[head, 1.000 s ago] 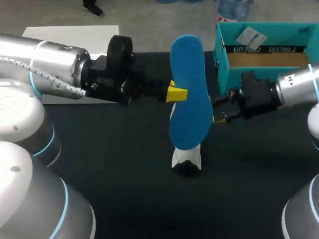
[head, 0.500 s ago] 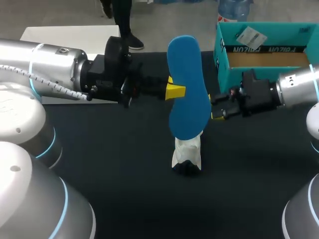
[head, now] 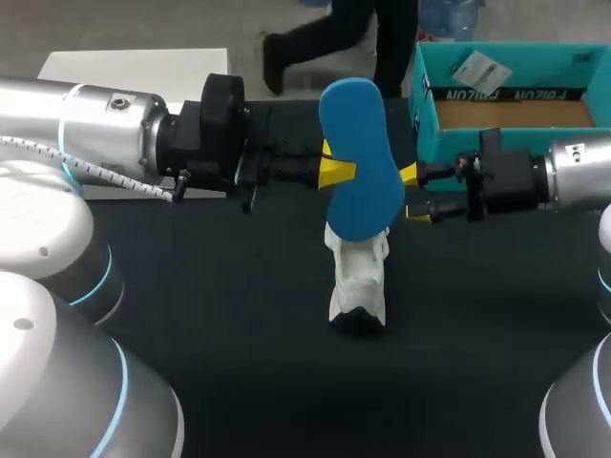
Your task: Take the shoe out of the shoebox, open the shoe tongue, remove and reinsert the insole, then place the shoe into the shoebox
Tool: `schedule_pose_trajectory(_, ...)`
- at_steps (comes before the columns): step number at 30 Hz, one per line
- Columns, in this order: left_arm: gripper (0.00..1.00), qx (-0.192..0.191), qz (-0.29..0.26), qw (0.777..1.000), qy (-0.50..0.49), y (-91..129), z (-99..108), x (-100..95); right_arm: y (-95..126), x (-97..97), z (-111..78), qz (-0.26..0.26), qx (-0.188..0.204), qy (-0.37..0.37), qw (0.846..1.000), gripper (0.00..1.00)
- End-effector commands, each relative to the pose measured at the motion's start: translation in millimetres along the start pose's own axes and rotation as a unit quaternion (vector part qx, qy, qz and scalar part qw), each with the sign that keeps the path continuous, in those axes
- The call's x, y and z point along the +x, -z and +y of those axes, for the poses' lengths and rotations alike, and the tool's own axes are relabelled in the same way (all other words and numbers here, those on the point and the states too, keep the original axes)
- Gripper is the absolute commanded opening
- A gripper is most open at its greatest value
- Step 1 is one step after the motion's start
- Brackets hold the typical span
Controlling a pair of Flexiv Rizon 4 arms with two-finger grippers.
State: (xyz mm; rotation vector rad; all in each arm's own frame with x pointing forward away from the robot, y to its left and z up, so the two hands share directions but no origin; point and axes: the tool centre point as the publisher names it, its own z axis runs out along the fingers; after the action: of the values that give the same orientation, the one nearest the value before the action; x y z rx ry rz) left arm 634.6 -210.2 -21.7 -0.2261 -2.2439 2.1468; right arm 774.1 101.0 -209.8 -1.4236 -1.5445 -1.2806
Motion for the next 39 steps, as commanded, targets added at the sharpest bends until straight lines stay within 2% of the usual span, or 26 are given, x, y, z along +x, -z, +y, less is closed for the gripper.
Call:
schedule_pose_trajectory(1, 0.00, -0.010, 0.010, 0.979, -0.203, -8.8, 5.1, -12.1, 8.6, 2.6, 4.0, 0.037, 0.008, 0.001, 0.999, 1.00)
schedule_pose_trajectory(8, 0.00, -0.047, 0.030, 0.938, -0.342, -8.7, 17.0, -22.5, 12.5, 12.8, 13.8, 0.076, 0.015, 0.004, 0.997, 1.00)
schedule_pose_trajectory(9, 0.00, -0.052, 0.034, 0.920, -0.388, -8.7, 19.8, -24.3, 12.7, 14.0, 15.1, 0.081, 0.015, 0.002, 0.997, 1.00)
schedule_pose_trajectory(10, 0.00, -0.055, 0.037, 0.916, -0.397, -8.6, 22.1, -25.3, 12.9, 14.6, 16.3, 0.085, 0.016, -0.001, 0.996, 1.00)
schedule_pose_trajectory(12, 0.00, -0.063, 0.044, 0.887, -0.455, -8.6, 27.7, -28.1, 13.0, 16.3, 19.1, 0.089, 0.017, -0.003, 0.996, 1.00)
schedule_pose_trajectory(13, 0.00, -0.062, 0.043, 0.887, -0.455, -8.4, 30.3, -29.2, 13.1, 17.1, 20.2, 0.089, 0.017, -0.004, 0.996, 1.00)
schedule_pose_trajectory(16, 0.00, -0.063, 0.040, 0.865, -0.496, -8.3, 37.4, -32.9, 12.1, 19.2, 23.0, 0.092, 0.020, -0.005, 0.996, 1.00)
schedule_pose_trajectory(17, 0.00, -0.066, 0.040, 0.849, -0.523, -8.4, 39.2, -34.2, 11.8, 19.7, 23.8, 0.096, 0.020, -0.004, 0.995, 1.00)
schedule_pose_trajectory(20, 0.00, -0.058, 0.029, 0.829, -0.555, -8.8, 42.9, -38.1, 10.6, 21.5, 26.2, 0.098, 0.019, -0.001, 0.995, 1.00)
schedule_pose_trajectory(21, 0.00, -0.061, 0.024, 0.826, -0.559, -8.4, 44.2, -39.4, 9.7, 22.6, 27.0, 0.094, 0.020, -0.002, 0.995, 1.00)
schedule_pose_trajectory(22, 0.00, -0.056, 0.017, 0.835, -0.547, -8.0, 44.8, -39.8, 9.5, 24.2, 27.5, 0.095, 0.012, 0.003, 0.995, 1.00)
schedule_pose_trajectory(33, 0.00, -0.056, 0.017, 0.835, -0.547, -8.0, 44.8, -39.8, 9.5, 24.2, 27.5, 0.095, 0.012, 0.003, 0.995, 1.00)
schedule_pose_trajectory(35, 0.00, -0.056, 0.017, 0.835, -0.547, -8.0, 44.8, -39.8, 7.4, 20.8, 27.1, 0.110, 0.002, -0.008, 0.994, 1.00)
schedule_pose_trajectory(39, 0.00, -0.056, 0.017, 0.835, -0.547, -8.0, 44.8, -39.8, 6.0, 31.0, 27.6, 0.103, 0.016, -0.029, 0.994, 1.00)
